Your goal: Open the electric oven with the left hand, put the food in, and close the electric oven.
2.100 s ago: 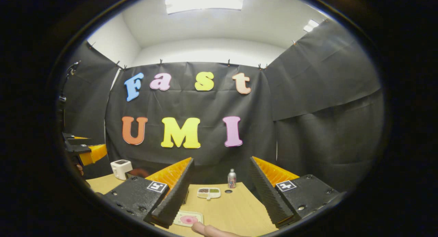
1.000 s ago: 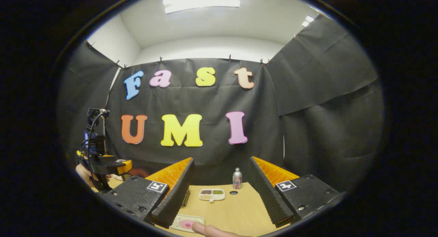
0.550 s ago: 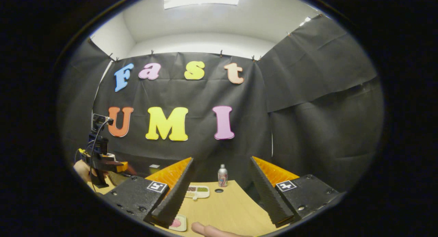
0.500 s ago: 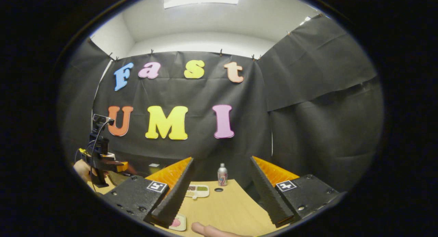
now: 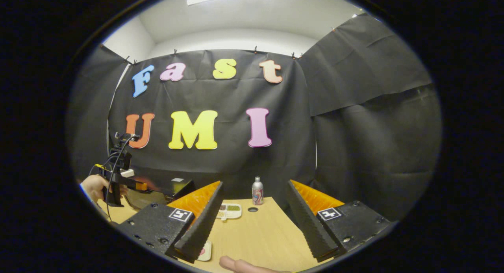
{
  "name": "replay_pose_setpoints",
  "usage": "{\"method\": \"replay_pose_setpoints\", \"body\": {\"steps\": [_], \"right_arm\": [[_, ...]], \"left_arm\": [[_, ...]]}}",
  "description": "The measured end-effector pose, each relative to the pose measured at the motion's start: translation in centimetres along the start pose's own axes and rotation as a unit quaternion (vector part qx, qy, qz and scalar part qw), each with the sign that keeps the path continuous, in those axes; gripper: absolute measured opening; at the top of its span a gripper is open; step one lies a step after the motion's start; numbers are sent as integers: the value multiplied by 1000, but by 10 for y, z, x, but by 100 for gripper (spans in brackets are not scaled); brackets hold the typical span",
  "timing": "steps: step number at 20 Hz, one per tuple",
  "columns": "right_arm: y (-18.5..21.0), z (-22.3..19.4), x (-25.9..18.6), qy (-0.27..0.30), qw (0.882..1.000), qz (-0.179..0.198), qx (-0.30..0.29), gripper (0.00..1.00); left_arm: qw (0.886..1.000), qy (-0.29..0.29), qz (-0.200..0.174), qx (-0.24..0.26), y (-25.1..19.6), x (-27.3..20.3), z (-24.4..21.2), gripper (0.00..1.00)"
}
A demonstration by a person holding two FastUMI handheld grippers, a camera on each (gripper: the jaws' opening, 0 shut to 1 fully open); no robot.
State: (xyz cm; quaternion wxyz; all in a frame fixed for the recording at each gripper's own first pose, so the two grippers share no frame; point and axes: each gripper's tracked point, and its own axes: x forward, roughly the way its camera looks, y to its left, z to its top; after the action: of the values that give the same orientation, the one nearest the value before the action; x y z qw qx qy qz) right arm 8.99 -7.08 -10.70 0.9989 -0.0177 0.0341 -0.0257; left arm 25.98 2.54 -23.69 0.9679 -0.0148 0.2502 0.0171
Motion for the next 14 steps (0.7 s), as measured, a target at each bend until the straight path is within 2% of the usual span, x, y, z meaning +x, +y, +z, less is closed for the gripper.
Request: {"method": "replay_pose_setpoints", "body": {"steps": [5,14], "right_arm": [[-3,-9,-17,24,1000,7,-5,96],[-15,27,-65,-10,999,-15,-26,96]], "left_arm": [[1000,11,-1,-2,3,-5,-4,95],[1000,15,-19,-18,3,-34,-20,96]]}}
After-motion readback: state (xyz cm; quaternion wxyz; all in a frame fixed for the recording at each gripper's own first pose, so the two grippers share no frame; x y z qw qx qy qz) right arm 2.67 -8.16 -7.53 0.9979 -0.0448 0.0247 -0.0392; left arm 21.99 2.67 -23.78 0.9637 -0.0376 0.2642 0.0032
